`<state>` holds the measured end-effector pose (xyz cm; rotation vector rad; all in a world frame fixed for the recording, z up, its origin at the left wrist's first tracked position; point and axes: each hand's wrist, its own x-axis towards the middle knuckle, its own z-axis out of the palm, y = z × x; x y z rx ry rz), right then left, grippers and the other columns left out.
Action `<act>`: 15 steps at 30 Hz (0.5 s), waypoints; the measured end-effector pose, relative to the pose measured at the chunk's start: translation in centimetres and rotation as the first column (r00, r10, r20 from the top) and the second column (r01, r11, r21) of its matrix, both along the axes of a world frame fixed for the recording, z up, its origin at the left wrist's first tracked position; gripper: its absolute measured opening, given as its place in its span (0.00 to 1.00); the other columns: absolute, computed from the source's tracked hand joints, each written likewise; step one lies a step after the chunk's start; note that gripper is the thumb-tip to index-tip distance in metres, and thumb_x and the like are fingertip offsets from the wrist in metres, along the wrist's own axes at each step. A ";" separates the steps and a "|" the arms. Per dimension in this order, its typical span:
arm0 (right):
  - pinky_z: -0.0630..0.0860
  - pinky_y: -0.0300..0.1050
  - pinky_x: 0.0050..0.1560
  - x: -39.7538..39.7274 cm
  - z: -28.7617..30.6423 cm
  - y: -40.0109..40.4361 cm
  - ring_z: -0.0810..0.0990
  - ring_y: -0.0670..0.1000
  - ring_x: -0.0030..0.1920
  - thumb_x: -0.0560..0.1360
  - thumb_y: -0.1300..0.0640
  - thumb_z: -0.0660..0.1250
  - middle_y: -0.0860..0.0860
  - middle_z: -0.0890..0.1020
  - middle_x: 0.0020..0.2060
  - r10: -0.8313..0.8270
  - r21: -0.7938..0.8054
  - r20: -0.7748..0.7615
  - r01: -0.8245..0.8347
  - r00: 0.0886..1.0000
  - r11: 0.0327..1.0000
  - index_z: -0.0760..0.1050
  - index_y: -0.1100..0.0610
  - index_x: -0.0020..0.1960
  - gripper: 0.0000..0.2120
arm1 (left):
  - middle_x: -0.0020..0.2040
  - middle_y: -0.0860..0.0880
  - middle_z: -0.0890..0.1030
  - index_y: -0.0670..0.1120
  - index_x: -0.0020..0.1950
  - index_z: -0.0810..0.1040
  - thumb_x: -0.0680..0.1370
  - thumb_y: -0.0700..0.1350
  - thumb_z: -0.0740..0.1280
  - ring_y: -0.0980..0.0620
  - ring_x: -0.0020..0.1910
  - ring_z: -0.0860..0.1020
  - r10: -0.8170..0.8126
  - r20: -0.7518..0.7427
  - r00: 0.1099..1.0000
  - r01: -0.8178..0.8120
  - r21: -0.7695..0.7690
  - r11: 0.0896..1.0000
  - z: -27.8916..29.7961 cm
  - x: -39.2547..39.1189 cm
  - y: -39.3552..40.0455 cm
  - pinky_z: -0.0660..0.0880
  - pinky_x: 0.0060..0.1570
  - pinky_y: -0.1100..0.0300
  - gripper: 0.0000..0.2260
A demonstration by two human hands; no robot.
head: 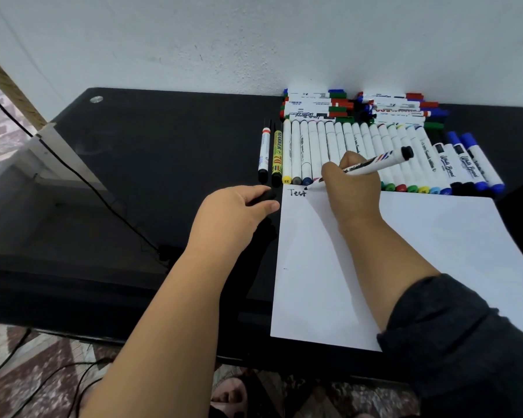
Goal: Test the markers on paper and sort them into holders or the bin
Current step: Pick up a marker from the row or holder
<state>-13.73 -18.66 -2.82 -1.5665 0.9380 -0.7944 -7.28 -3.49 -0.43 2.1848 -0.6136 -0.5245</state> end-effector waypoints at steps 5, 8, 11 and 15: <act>0.57 0.38 0.27 -0.4 1.1 -0.5 0.62 0.46 0.23 0.72 0.64 0.62 0.47 0.64 0.22 0.055 0.190 0.051 -0.063 0.997 0.980 0.57 0.53 0.30 0.18 | 0.42 0.61 0.78 0.56 0.62 0.77 0.75 0.51 0.69 0.59 0.37 0.78 -0.010 -0.082 0.997 0.006 -0.049 0.999 0.1 -0.7 0.0 0.75 0.38 0.66 0.15; 0.55 0.36 0.24 -1.3 2.6 -0.6 0.64 0.43 0.18 0.74 0.65 0.63 0.51 0.67 0.26 0.074 0.285 0.175 -0.122 0.982 0.951 0.61 0.55 0.31 0.16 | 0.41 0.62 0.79 0.55 0.60 0.79 0.74 0.49 0.71 0.61 0.40 0.79 -0.009 -0.136 0.991 -0.006 -0.113 0.994 0.6 -1.3 0.4 0.76 0.40 0.68 0.15; 0.53 0.37 0.26 -2.3 3.7 0.2 0.63 0.44 0.18 0.74 0.66 0.63 0.50 0.66 0.25 0.090 0.301 0.236 -0.161 0.968 0.940 0.61 0.55 0.30 0.18 | 0.42 0.63 0.79 0.54 0.58 0.80 0.73 0.49 0.72 0.65 0.38 0.79 -0.040 -0.169 0.985 0.011 -0.170 0.985 0.9 -1.7 0.7 0.73 0.36 0.75 0.15; 0.54 0.38 0.26 -3.5 4.1 1.8 0.59 0.45 0.20 0.74 0.66 0.62 0.46 0.66 0.19 0.117 0.280 0.233 -0.182 0.965 0.943 0.60 0.56 0.30 0.18 | 0.45 0.62 0.81 0.54 0.57 0.81 0.70 0.48 0.74 0.64 0.44 0.79 -0.078 -0.214 0.974 0.027 -0.233 0.972 1.0 -2.7 0.7 0.72 0.42 0.72 0.16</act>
